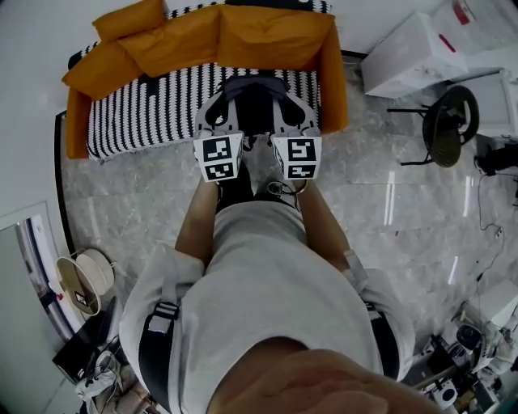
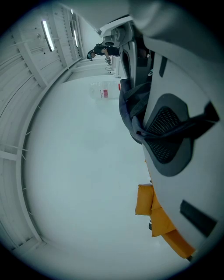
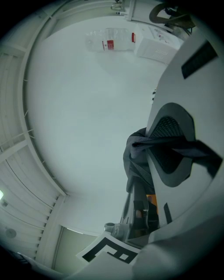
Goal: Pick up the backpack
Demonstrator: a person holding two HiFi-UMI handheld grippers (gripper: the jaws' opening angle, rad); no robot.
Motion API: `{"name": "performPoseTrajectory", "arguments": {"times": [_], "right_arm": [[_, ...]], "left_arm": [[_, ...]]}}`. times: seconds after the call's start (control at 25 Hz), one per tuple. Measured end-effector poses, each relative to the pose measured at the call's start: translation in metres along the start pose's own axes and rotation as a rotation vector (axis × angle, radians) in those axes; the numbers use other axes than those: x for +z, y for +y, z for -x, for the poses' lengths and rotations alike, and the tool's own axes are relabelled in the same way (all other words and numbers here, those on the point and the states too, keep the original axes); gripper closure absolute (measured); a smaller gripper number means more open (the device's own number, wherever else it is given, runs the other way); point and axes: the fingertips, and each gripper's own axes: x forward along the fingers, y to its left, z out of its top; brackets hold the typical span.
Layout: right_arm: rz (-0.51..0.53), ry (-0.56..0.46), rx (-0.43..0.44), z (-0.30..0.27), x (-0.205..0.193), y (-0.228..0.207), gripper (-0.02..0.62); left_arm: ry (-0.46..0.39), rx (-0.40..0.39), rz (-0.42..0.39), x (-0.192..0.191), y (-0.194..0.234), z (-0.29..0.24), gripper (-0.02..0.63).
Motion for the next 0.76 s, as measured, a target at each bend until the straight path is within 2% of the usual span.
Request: {"name": "performPoseTrajectory", "arguments": {"times": [0.36, 0.76], "right_arm": [[-0.033, -0.01, -0.02, 0.018, 0.003, -0.016, 0.538], [-0.019, -0.011, -0.05, 0.031, -0.001, -0.027, 0.538]], "left_arm": [[-0.024, -0.021, -0.021, 0.007, -0.021, 0.0, 0.574], [-0.019, -0.055, -0.029, 0.011, -0.039, 0.001, 0.574]]}}
